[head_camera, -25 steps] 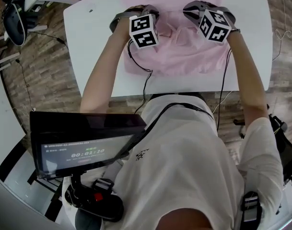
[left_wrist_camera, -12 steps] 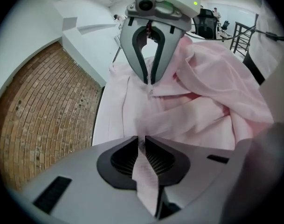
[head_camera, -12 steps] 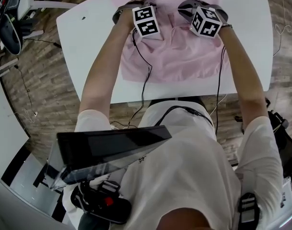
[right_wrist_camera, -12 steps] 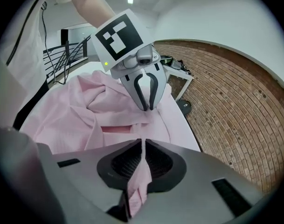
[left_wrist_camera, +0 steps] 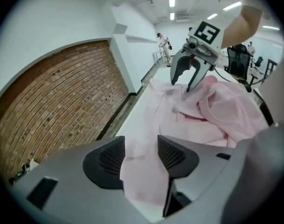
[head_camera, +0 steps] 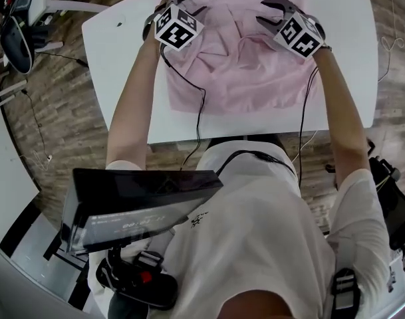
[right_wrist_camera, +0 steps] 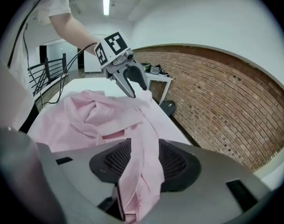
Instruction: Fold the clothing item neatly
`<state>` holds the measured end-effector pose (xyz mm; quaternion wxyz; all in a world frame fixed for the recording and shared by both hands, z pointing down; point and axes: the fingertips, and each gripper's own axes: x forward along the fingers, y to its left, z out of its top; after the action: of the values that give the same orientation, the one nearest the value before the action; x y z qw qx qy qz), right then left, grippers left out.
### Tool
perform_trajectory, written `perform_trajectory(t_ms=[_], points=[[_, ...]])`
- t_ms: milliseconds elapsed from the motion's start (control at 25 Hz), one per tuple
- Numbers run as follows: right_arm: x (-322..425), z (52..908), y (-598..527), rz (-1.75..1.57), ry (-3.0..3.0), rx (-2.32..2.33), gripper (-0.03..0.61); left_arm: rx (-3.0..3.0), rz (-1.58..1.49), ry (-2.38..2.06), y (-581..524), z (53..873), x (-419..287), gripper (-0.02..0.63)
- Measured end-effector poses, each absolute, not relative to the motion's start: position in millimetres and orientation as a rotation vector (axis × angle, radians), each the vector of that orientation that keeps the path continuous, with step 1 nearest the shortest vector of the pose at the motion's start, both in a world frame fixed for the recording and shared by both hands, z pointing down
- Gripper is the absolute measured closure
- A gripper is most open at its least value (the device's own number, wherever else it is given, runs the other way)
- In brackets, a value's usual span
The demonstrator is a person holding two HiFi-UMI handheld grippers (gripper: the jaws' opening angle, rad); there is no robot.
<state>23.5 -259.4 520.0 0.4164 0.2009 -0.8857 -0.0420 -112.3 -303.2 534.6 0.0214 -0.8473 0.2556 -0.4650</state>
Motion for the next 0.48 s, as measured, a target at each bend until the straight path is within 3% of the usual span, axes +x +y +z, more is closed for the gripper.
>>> perform_trajectory(t_ms=[480], points=[[105,501,-193,0.122,-2.266,0.811,0.413,-2.791,-1.464,0.903,-183,514,-187,0.411]])
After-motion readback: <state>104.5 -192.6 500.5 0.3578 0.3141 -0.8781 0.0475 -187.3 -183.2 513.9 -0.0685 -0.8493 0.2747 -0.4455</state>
